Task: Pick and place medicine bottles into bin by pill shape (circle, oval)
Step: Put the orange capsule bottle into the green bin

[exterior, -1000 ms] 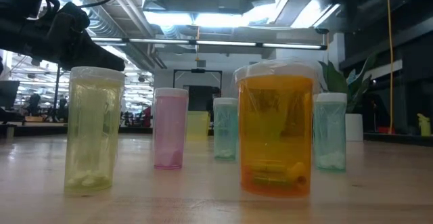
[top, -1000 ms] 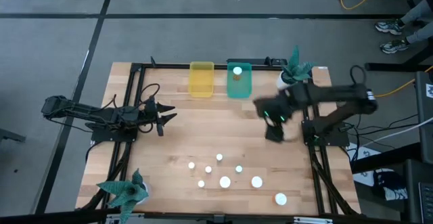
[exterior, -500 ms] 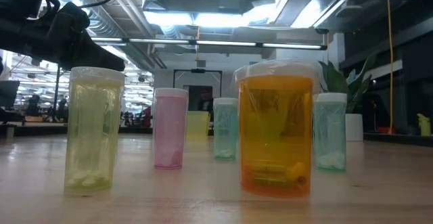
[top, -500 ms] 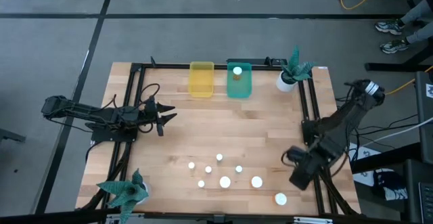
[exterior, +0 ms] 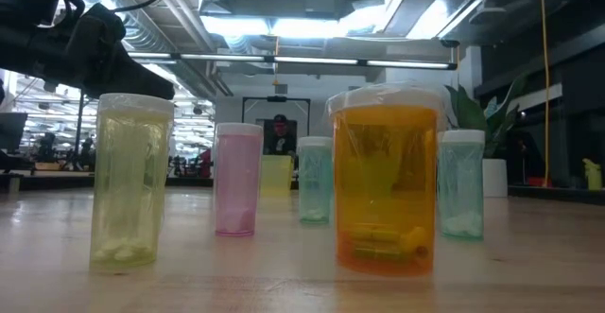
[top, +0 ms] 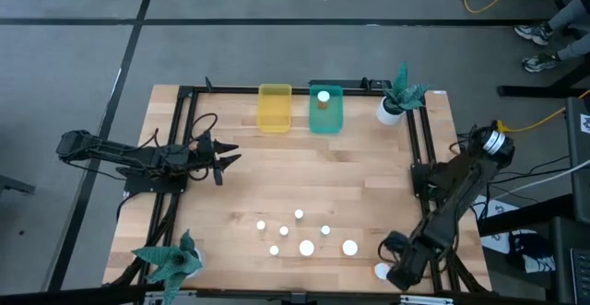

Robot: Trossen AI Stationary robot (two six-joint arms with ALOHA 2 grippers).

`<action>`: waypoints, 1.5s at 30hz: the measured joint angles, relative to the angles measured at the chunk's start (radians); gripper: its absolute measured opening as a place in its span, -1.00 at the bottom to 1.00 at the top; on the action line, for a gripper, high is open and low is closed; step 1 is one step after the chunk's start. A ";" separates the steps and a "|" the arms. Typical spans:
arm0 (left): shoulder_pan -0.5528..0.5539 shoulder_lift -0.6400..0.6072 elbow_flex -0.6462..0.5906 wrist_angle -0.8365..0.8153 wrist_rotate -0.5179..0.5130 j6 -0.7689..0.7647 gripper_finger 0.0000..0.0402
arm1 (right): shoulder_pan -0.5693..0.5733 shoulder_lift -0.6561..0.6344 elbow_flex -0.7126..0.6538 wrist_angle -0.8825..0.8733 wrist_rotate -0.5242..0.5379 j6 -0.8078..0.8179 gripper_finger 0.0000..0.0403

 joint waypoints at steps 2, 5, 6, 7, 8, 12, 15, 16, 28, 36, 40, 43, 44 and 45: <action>0.000 0.000 0.000 0.000 0.000 0.000 -0.25 | 0.018 0.037 0.000 0.042 -0.005 0.000 0.18; 0.000 0.000 0.000 0.000 0.000 0.000 -0.25 | 0.036 0.077 0.000 0.084 -0.005 -0.018 0.18; 0.000 0.000 0.000 0.000 0.000 0.000 -0.25 | 0.040 0.086 0.000 0.081 0.005 -0.039 0.18; 0.000 0.000 0.000 0.000 0.000 0.000 -0.25 | 0.045 0.094 0.000 0.077 0.024 -0.065 0.18; 0.000 0.000 0.000 0.000 0.000 0.000 -0.25 | 0.048 0.098 0.000 0.078 0.053 -0.097 0.18; 0.000 0.000 0.000 0.000 0.000 0.000 -0.25 | 0.055 0.098 0.000 0.082 0.242 -0.247 0.18; 0.000 0.000 0.000 0.000 0.000 0.000 -0.25 | 0.054 0.098 0.000 0.084 0.314 -0.319 0.18; 0.000 0.000 0.000 0.000 0.000 0.000 -0.25 | 0.054 0.098 0.000 0.086 0.326 -0.335 0.18; 0.000 0.000 0.000 -0.019 0.000 0.001 -0.25 | 0.054 0.098 0.001 0.102 0.465 -0.520 0.18; 0.000 0.000 0.000 -0.019 0.000 0.001 -0.25 | 0.052 0.097 0.001 0.084 0.578 -0.537 0.18; 0.000 0.000 0.000 -0.019 0.000 0.001 -0.25 | 0.052 0.097 0.001 0.067 0.631 -0.541 0.18; 0.000 0.000 0.000 -0.019 0.000 0.001 -0.25 | 0.052 0.097 0.001 0.055 0.634 -0.541 0.18; 0.000 0.000 0.000 -0.019 0.000 0.001 -0.25 | 0.052 0.097 0.001 0.055 0.634 -0.541 0.18; 0.000 0.000 0.000 -0.019 0.000 0.001 -0.25 | 0.052 0.097 0.001 0.053 0.634 -0.539 0.18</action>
